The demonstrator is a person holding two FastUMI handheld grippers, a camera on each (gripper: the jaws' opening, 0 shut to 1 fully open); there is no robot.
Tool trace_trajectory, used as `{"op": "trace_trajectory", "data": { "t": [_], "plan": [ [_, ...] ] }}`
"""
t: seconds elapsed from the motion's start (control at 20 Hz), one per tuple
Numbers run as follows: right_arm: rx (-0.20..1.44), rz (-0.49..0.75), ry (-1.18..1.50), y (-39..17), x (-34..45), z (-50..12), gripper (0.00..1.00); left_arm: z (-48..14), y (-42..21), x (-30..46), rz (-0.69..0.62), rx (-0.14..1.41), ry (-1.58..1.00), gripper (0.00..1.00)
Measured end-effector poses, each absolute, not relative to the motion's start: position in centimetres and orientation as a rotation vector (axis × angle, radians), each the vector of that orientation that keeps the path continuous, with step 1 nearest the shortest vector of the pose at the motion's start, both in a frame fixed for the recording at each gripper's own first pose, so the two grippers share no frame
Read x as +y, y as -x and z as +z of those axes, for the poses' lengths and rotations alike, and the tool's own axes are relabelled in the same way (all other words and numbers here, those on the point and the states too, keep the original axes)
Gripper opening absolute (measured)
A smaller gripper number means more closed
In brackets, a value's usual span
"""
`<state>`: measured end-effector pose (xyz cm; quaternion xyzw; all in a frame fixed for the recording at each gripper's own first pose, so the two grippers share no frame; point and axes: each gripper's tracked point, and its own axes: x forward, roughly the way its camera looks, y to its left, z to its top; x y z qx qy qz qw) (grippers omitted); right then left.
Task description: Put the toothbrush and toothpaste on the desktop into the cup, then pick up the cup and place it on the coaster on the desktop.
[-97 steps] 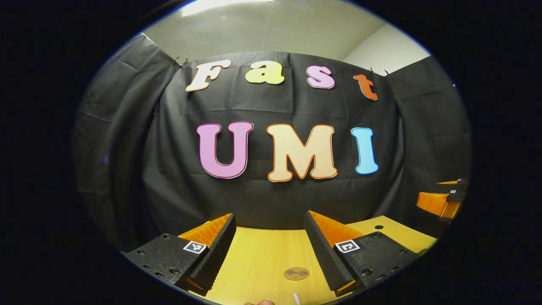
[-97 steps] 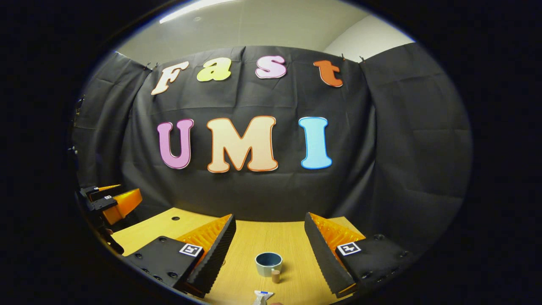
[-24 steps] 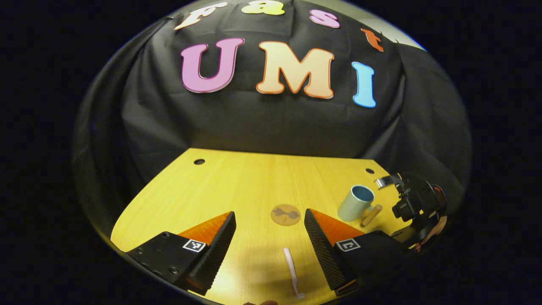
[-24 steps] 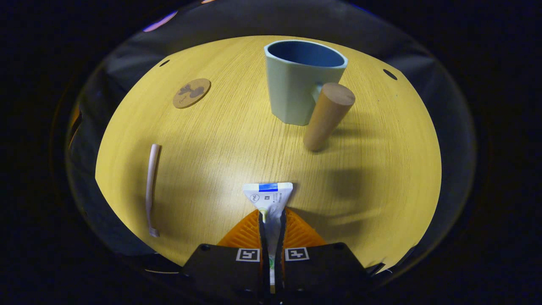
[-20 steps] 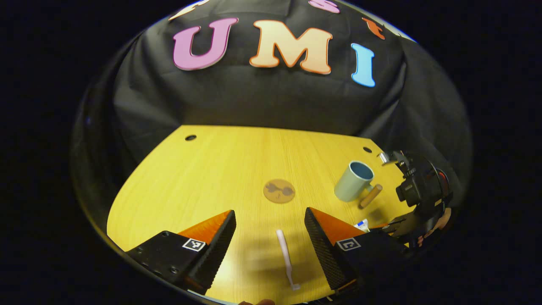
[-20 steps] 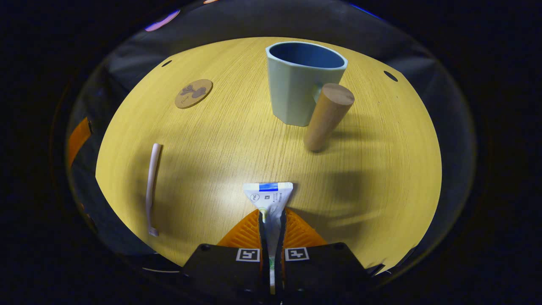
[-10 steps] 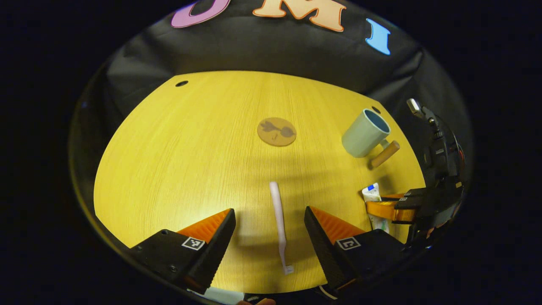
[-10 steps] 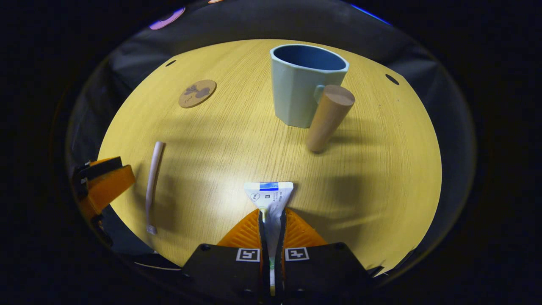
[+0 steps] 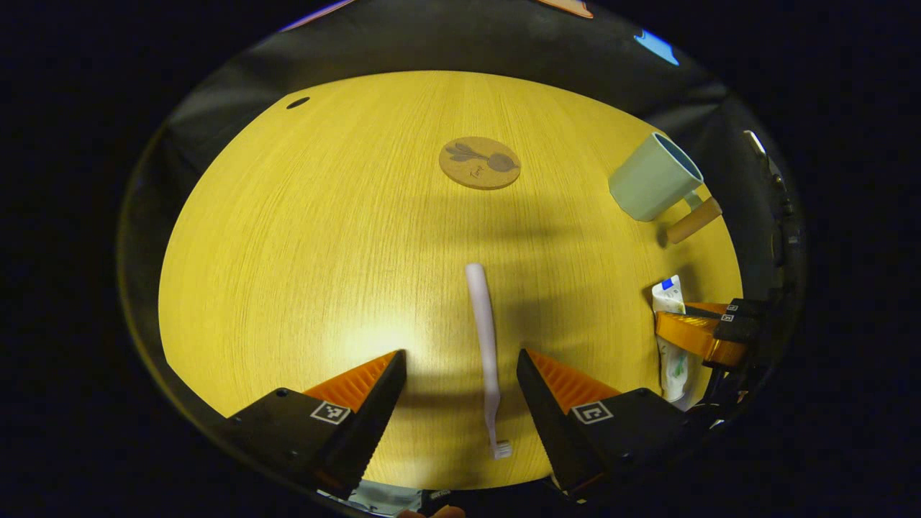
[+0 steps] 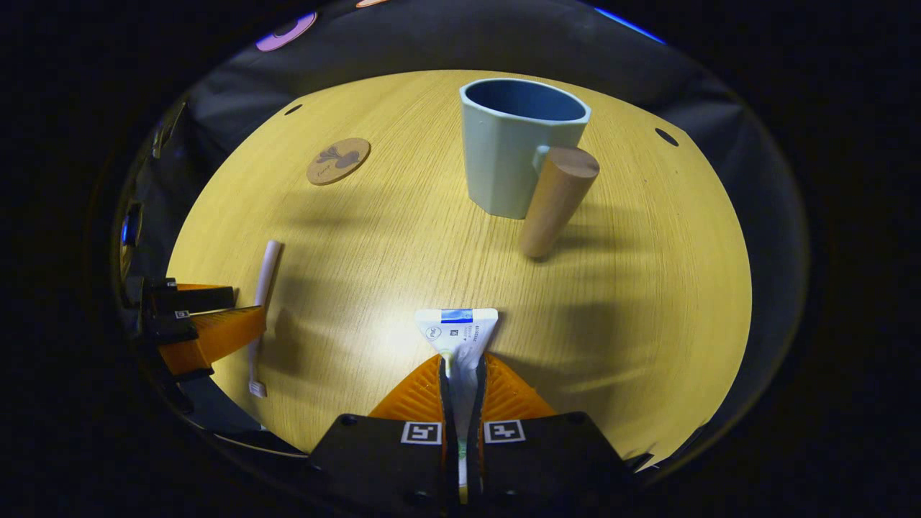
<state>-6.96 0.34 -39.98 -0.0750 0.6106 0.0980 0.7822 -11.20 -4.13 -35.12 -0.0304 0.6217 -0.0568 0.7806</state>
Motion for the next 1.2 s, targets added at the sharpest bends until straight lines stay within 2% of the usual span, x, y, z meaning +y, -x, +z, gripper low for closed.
{"op": "trace_trajectory", "data": {
  "t": [0.2,0.6,0.7,0.75,0.8,0.85,0.9,0.95,1.0,1.05,1.2],
  "plan": [
    [1.316,0.216,0.163,6.9,0.3,-39.9,0.07,-35.6,11.6,-3.9,-0.125,1.416,-0.043,0.93],
    [1.308,0.226,0.164,6.8,0.3,-39.9,0.07,-35.6,11.3,-4.4,-0.116,1.483,-0.045,0.89],
    [1.307,0.229,0.163,6.9,0.3,-39.8,0.07,-35.5,11.1,-4.8,-0.145,1.486,-0.065,0.80],
    [1.306,0.230,0.163,6.8,0.3,-39.9,0.07,-35.7,11.1,-5.2,-0.157,1.481,-0.071,0.68],
    [1.305,0.231,0.162,6.8,0.3,-39.8,0.07,-35.6,11.0,-5.5,-0.167,1.478,-0.075,0.62],
    [1.304,0.231,0.162,6.8,0.3,-39.8,0.07,-35.7,10.8,-5.7,-0.175,1.467,-0.077,0.48],
    [1.304,0.232,0.162,6.9,0.3,-39.8,0.07,-35.7,10.8,-6.0,-0.182,1.457,-0.070,0.43],
    [1.304,0.232,0.162,6.8,0.3,-39.8,0.07,-35.6,10.4,-6.1,-0.180,1.436,-0.062,0.25],
    [1.304,0.232,0.162,6.8,0.3,-39.9,0.07,-35.7,10.2,-6.2,-0.171,1.420,-0.043,0.17],
    [1.304,0.231,0.163,6.8,0.3,-39.8,0.07,-35.6,10.3,-6.2,-0.174,1.417,-0.032,0.04],
    [1.304,0.234,0.167,6.8,0.3,-39.8,0.07,-35.6,10.3,-6.2,-0.206,1.397,-0.006,0.00]
  ]
}}
